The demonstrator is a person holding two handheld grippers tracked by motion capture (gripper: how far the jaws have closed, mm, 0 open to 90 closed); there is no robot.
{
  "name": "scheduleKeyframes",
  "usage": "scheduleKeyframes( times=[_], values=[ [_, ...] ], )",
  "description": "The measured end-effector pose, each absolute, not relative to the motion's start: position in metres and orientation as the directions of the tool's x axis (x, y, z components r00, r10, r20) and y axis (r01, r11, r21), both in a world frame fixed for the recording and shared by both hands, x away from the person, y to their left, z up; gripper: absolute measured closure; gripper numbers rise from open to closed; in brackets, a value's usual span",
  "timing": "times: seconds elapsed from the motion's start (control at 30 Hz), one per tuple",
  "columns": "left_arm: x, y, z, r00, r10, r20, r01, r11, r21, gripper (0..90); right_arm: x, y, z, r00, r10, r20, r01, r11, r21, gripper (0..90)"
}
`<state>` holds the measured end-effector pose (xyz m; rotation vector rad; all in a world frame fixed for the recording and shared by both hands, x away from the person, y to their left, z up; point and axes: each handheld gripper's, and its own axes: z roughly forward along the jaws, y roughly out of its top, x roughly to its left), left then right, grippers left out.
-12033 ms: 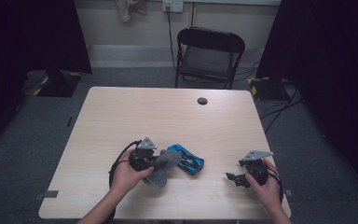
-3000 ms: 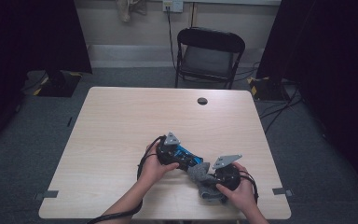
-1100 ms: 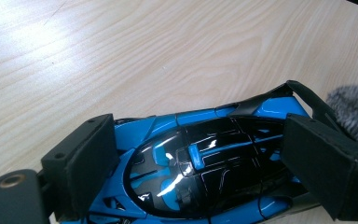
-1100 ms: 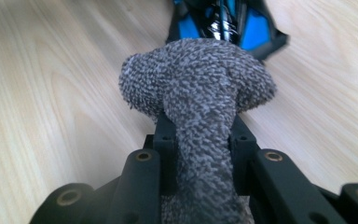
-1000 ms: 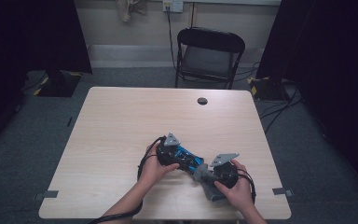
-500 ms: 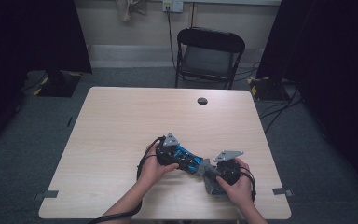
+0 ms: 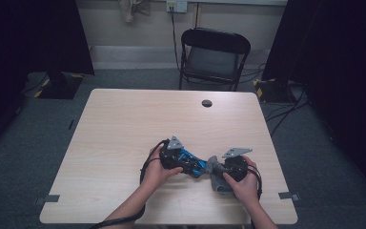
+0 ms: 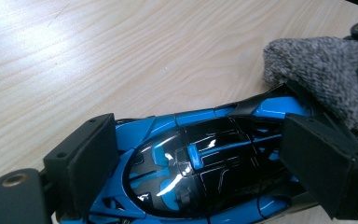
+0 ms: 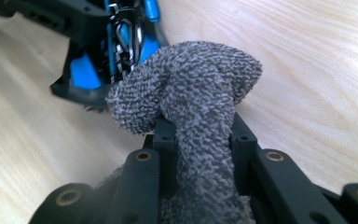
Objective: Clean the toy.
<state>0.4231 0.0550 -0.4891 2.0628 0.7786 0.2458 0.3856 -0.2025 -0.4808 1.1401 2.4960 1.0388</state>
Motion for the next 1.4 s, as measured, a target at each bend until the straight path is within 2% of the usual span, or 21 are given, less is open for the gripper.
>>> scheduleKeyframes(
  times=[0.3, 0.57, 0.7, 0.73, 0.77, 0.8, 0.93, 1.07, 1.1, 1.13, 1.2, 1.23, 1.27, 1.3, 1.33, 1.37, 1.4],
  values=[
    [0.423, 0.054, -0.489, 0.782, 0.612, -0.115, 0.436, -0.406, 0.803, 11.6, 0.382, -0.209, -0.476, -0.689, 0.719, 0.088, 0.571, 0.463, 0.678, 71.4],
    [0.422, 0.054, -0.489, 0.782, 0.612, -0.116, 0.436, -0.405, 0.804, 11.6, 0.349, -0.203, -0.473, -0.784, 0.598, 0.165, 0.532, 0.511, 0.675, 69.4],
    [0.422, 0.054, -0.489, 0.781, 0.613, -0.115, 0.436, -0.404, 0.804, 11.6, 0.350, -0.191, -0.478, -0.794, 0.597, 0.118, 0.513, 0.552, 0.658, 63.5],
    [0.422, 0.054, -0.489, 0.782, 0.613, -0.116, 0.435, -0.402, 0.806, 11.6, 0.351, -0.188, -0.476, -0.796, 0.598, 0.093, 0.502, 0.567, 0.654, 55.1],
    [0.422, 0.054, -0.489, 0.782, 0.613, -0.116, 0.435, -0.402, 0.806, 11.6, 0.351, -0.188, -0.476, -0.796, 0.598, 0.093, 0.502, 0.567, 0.654, 55.1],
    [0.422, 0.054, -0.489, 0.782, 0.612, -0.116, 0.434, -0.402, 0.806, 11.6, 0.352, -0.187, -0.475, -0.794, 0.601, 0.088, 0.501, 0.567, 0.653, 48.8],
    [0.422, 0.054, -0.489, 0.782, 0.612, -0.116, 0.435, -0.404, 0.805, 11.6, 0.350, -0.191, -0.471, -0.783, 0.614, 0.104, 0.511, 0.539, 0.670, 37.2],
    [0.422, 0.054, -0.490, 0.782, 0.612, -0.117, 0.434, -0.401, 0.807, 11.6, 0.349, -0.195, -0.465, -0.779, 0.616, 0.113, 0.504, 0.510, 0.697, 37.7],
    [0.422, 0.054, -0.489, 0.782, 0.612, -0.116, 0.434, -0.403, 0.806, 11.7, 0.348, -0.197, -0.461, -0.764, 0.635, 0.113, 0.506, 0.481, 0.716, 41.1],
    [0.422, 0.054, -0.489, 0.782, 0.612, -0.116, 0.435, -0.404, 0.804, 11.6, 0.347, -0.197, -0.459, -0.769, 0.628, 0.119, 0.496, 0.468, 0.732, 53.5],
    [0.422, 0.054, -0.489, 0.782, 0.612, -0.115, 0.436, -0.405, 0.804, 11.6, 0.346, -0.196, -0.458, -0.783, 0.610, 0.120, 0.482, 0.474, 0.737, 54.1],
    [0.422, 0.054, -0.489, 0.782, 0.612, -0.115, 0.436, -0.406, 0.803, 11.6, 0.346, -0.193, -0.458, -0.789, 0.604, 0.117, 0.480, 0.485, 0.731, 51.2],
    [0.422, 0.054, -0.489, 0.782, 0.612, -0.115, 0.435, -0.406, 0.804, 11.6, 0.345, -0.187, -0.463, -0.797, 0.597, 0.089, 0.471, 0.524, 0.709, 65.5],
    [0.422, 0.054, -0.489, 0.782, 0.612, -0.115, 0.435, -0.406, 0.804, 11.6, 0.345, -0.187, -0.463, -0.797, 0.597, 0.089, 0.471, 0.524, 0.709, 65.5],
    [0.422, 0.054, -0.489, 0.782, 0.613, -0.115, 0.435, -0.404, 0.805, 11.6, 0.345, -0.184, -0.467, -0.804, 0.591, 0.068, 0.466, 0.554, 0.689, 73.1],
    [0.422, 0.054, -0.489, 0.782, 0.613, -0.115, 0.435, -0.404, 0.805, 11.6, 0.345, -0.184, -0.467, -0.804, 0.591, 0.068, 0.466, 0.554, 0.689, 73.1],
    [0.422, 0.054, -0.490, 0.782, 0.612, -0.118, 0.434, -0.400, 0.807, 11.7, 0.346, -0.183, -0.467, -0.811, 0.583, 0.047, 0.464, 0.593, 0.658, 79.1]
  ],
)
